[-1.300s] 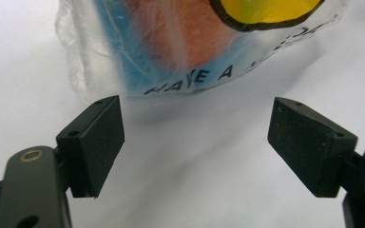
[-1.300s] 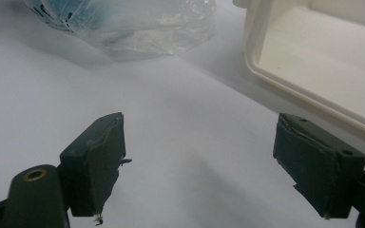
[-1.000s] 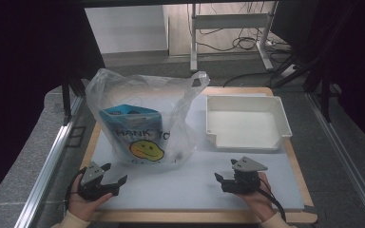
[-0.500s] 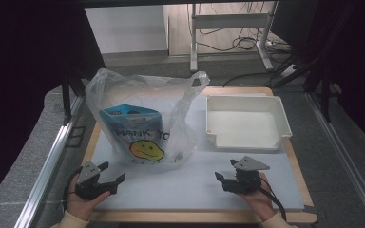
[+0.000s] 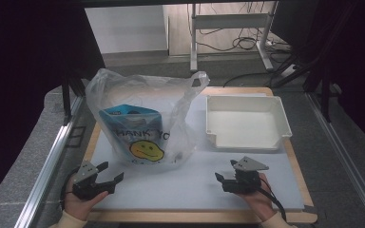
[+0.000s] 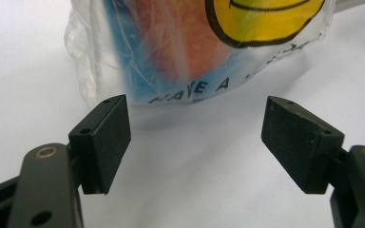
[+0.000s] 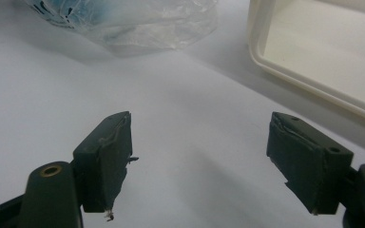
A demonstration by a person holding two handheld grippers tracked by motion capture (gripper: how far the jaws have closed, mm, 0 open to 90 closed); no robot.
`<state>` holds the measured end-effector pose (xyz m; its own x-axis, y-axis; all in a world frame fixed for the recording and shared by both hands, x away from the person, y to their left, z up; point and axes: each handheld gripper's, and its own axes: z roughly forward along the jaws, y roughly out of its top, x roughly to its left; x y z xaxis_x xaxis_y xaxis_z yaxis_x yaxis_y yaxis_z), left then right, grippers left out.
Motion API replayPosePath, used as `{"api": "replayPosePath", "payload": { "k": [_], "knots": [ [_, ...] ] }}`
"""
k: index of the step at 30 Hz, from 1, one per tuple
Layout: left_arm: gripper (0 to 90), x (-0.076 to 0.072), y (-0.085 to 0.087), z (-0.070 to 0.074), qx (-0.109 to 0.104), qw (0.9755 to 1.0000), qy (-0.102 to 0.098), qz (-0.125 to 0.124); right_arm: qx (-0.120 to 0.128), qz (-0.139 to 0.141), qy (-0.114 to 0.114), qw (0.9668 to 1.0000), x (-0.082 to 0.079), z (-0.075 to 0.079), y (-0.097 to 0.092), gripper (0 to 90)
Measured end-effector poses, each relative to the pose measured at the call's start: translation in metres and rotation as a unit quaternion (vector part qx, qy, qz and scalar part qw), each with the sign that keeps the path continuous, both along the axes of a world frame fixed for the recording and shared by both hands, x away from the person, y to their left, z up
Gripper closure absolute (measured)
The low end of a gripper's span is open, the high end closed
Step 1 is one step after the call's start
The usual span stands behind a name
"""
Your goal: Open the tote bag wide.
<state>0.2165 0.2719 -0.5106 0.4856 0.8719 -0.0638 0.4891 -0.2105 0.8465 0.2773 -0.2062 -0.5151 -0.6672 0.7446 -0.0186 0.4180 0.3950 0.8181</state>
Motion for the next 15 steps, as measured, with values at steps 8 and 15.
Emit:
{"api": "replayPosePath", "payload": {
  "k": [8, 15],
  "knots": [
    [25.1, 0.001, 0.011, 0.017, -0.020, 0.9997, -0.014, 0.006, -0.003, 0.004, 0.002, 1.0000, 0.000, -0.002, 0.003, 23.6],
    [25.1, 0.000, 0.018, 0.026, -0.029, 0.9993, -0.022, 0.013, -0.004, 0.006, 0.005, 1.0000, 0.000, -0.002, 0.005, 23.6]
  ]
}}
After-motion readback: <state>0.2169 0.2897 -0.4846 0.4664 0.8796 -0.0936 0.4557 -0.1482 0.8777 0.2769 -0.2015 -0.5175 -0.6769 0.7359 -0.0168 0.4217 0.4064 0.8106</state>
